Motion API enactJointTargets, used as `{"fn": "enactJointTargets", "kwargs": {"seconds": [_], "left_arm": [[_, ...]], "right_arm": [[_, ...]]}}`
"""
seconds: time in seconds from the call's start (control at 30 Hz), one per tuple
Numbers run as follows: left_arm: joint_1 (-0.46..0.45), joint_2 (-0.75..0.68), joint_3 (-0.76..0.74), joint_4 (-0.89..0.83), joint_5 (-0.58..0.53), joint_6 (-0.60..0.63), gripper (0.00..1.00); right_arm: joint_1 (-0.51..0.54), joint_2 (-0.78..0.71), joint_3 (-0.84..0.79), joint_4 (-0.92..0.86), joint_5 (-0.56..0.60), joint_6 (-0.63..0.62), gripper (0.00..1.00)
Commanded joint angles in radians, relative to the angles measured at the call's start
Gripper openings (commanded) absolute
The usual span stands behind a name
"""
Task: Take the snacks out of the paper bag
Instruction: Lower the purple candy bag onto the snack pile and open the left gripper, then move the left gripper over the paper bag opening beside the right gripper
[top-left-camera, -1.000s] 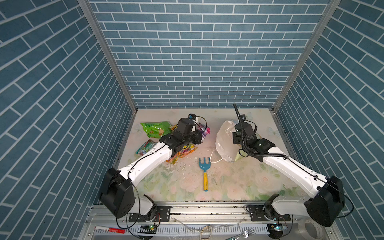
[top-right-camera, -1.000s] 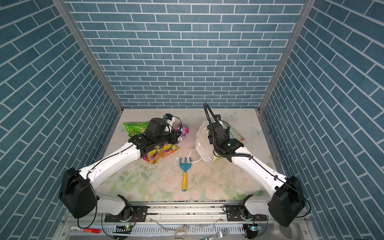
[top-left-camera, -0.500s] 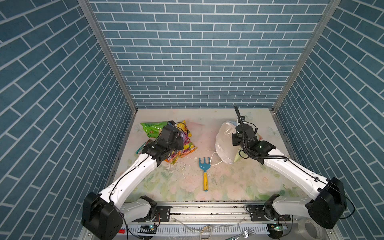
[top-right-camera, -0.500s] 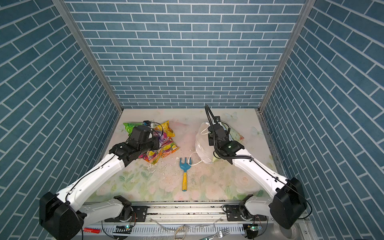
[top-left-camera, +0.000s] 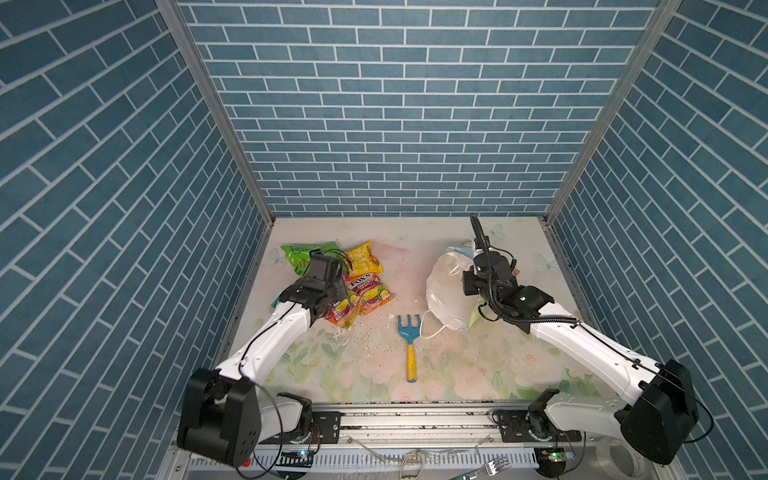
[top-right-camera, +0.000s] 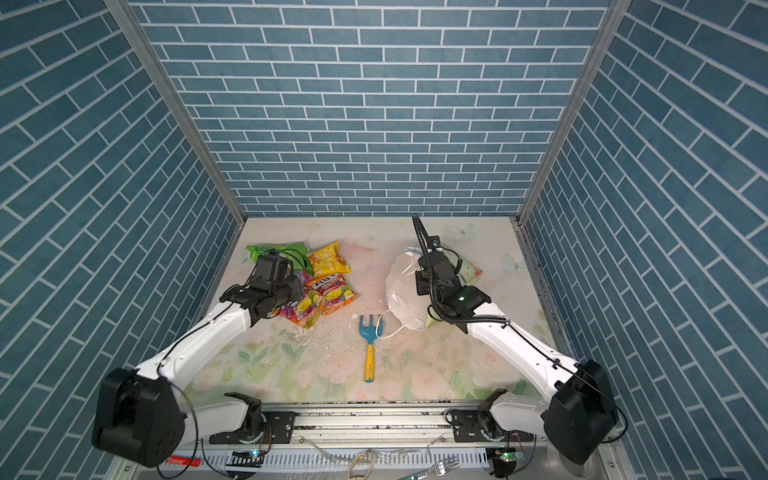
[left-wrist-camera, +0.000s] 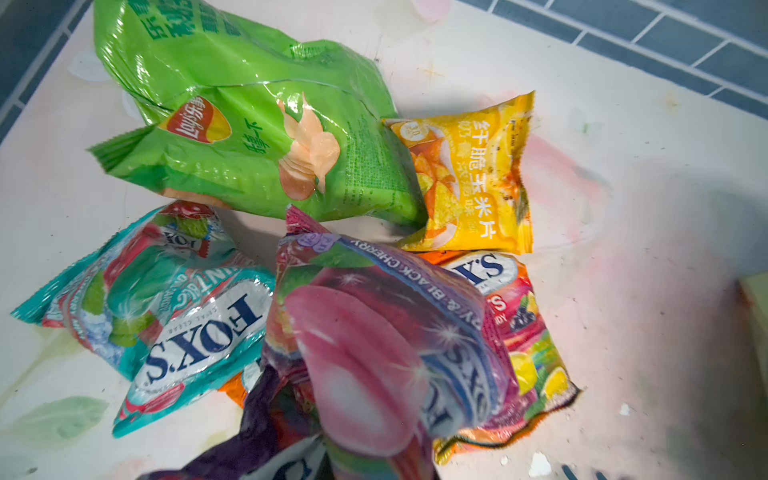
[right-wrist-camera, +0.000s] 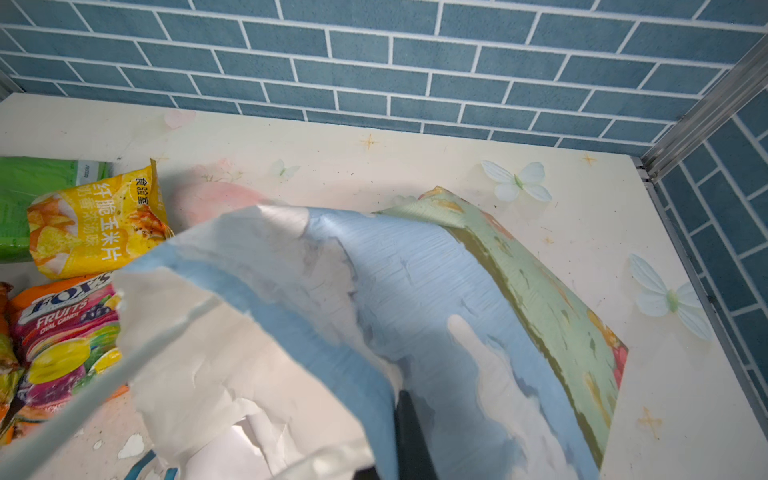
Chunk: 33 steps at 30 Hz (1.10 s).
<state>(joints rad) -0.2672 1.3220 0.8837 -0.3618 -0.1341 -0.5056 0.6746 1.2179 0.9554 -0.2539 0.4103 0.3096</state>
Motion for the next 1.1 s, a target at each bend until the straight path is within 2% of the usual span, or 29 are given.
{"fn": "enactJointTargets", "kwargs": {"seconds": [0.0,0.2,0.23,0.27,0.33,0.43,0.63,1.07], "left_arm": [[0.013,0.06,0.06,0.109,0.007,0.004,0.0],[0.013,0.192,0.133,0.152,0.025,0.033,0.01],[0.014,0.211,0.151,0.15,0.031,0.04,0.06],[0.014,0.224,0.169,0.146,0.036,0.047,0.27],[0.015,0.239,0.198,0.134,0.06,0.065,0.6],[-0.006,0.204,0.195,0.157,0.099,0.088,0.98],[-0.12,0.059,0.148,0.197,0.055,0.124,1.0],[-0.384,-0.098,0.038,0.299,0.126,0.08,1.0]], "right_arm": [[-0.003,-0.046,-0.017,0.012,-0.017,0.03,0.0],[-0.003,-0.093,-0.056,0.026,-0.038,0.038,0.0],[-0.003,-0.101,-0.062,0.028,-0.042,0.04,0.0],[-0.003,-0.106,-0.067,0.027,-0.041,0.043,0.0],[-0.002,-0.117,-0.077,0.027,-0.039,0.045,0.0],[-0.003,-0.132,-0.087,0.023,-0.025,0.039,0.0],[-0.003,-0.15,-0.095,0.014,-0.004,0.012,0.0],[-0.002,-0.161,-0.072,-0.061,0.002,0.002,0.0]]}}
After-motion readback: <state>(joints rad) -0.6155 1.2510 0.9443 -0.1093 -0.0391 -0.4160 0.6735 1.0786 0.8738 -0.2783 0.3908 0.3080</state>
